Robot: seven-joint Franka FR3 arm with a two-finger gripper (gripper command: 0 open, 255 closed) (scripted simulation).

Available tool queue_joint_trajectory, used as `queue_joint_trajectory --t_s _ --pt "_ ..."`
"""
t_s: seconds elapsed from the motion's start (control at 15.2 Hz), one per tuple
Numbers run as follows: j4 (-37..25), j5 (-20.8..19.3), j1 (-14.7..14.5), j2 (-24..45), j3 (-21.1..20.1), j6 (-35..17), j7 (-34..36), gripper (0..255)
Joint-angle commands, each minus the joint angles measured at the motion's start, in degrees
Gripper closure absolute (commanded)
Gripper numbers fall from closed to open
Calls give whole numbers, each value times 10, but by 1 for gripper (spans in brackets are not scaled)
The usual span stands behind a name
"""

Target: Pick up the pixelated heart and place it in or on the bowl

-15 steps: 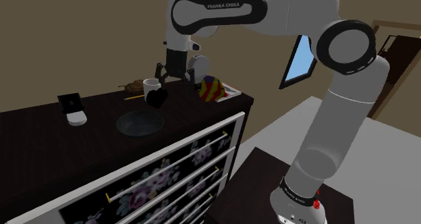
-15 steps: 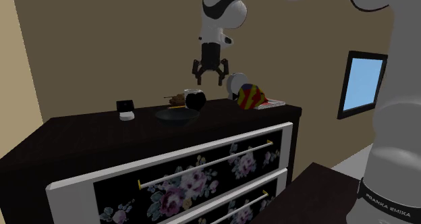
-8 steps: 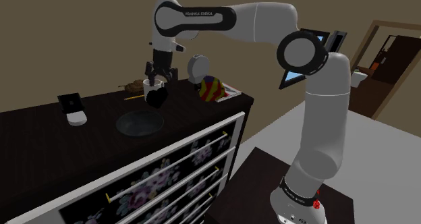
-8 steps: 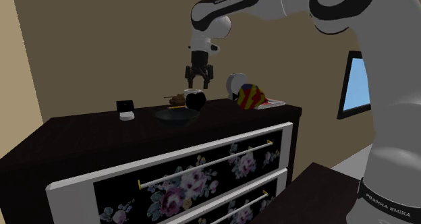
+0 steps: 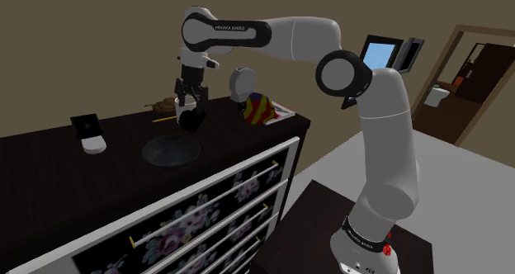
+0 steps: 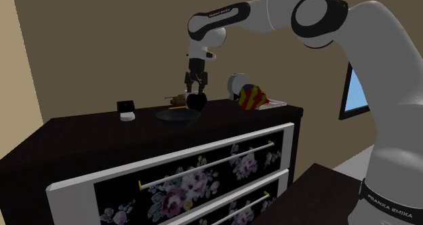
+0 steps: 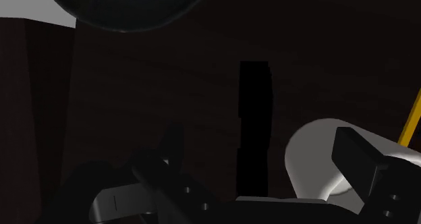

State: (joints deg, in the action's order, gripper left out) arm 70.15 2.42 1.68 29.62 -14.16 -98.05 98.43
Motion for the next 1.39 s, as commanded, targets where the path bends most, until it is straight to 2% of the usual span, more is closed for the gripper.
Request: queue_joint_trajectory --t_s 0.0,0.13,0.66,0.73,1.32 --pt "18 0 0 1 1 -17 1 0" --pt "39 0 0 0 1 -37 0 0" --pt "39 0 0 0 1 -37 0 0" --pt "40 0 0 0 0 -37 0 255" --pt "39 0 0 0 0 -37 0 255"
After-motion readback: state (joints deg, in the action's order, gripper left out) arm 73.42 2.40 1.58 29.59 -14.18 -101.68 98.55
